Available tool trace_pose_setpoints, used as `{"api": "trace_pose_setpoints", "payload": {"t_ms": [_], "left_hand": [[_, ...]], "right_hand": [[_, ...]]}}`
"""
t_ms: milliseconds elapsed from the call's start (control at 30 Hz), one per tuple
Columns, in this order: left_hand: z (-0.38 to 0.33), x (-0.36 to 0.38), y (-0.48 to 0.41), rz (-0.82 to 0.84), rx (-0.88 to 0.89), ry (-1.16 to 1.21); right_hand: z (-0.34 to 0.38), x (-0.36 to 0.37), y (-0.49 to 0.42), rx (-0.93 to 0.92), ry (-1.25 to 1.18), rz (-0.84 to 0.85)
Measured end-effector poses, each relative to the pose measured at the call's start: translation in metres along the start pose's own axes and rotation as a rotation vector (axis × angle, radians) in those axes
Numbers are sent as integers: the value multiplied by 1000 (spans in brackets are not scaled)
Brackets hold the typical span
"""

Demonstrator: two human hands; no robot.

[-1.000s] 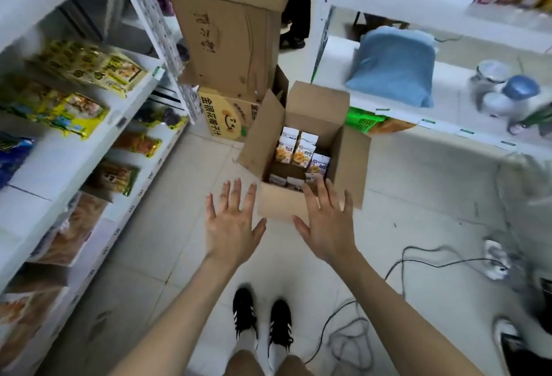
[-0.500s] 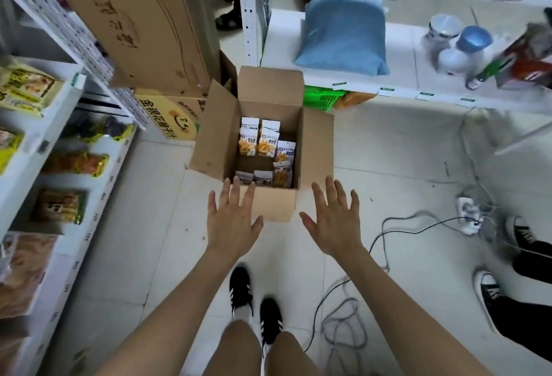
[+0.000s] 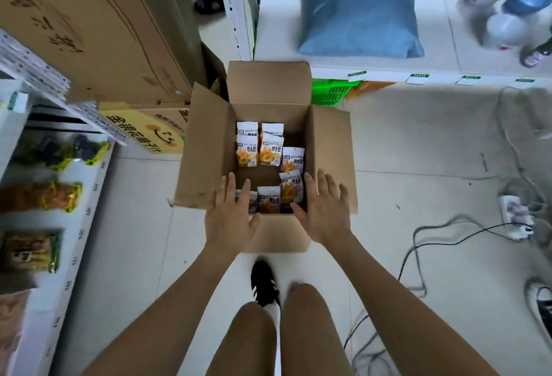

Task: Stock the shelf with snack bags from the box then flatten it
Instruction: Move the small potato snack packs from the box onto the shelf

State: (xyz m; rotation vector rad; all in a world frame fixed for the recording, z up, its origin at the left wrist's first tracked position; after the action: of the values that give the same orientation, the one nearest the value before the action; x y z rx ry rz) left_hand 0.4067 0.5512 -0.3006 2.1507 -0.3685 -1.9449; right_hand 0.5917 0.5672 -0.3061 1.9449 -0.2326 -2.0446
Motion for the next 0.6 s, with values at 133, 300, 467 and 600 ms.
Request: {"api": "trace_pose_setpoints", "payload": {"t_ms": [133, 300, 467, 600], "left_hand": [[13, 58, -59, 46, -43, 17], [38, 133, -144, 37, -111, 86], [57, 206, -224, 29, -126, 101], [71, 263, -279, 45, -185, 139]], "right_hand": [[-4, 53, -62, -14, 23, 46], [-11, 133, -143, -4, -9, 79], [-18, 216, -221, 23, -48, 73], [-21, 272, -278, 21, -25, 117]]}}
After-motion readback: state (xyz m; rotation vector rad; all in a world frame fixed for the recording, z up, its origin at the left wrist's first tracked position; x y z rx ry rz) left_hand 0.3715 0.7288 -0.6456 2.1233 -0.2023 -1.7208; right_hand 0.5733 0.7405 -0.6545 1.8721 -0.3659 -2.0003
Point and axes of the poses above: each hand's wrist, its own y-axis away from the middle knuckle, its own x-axis out of the palm, z = x × y, the point moved 9 cm from there along -y, towards the middle knuckle, and after that the axes turned 5 degrees about y, right-handed, at the moved point
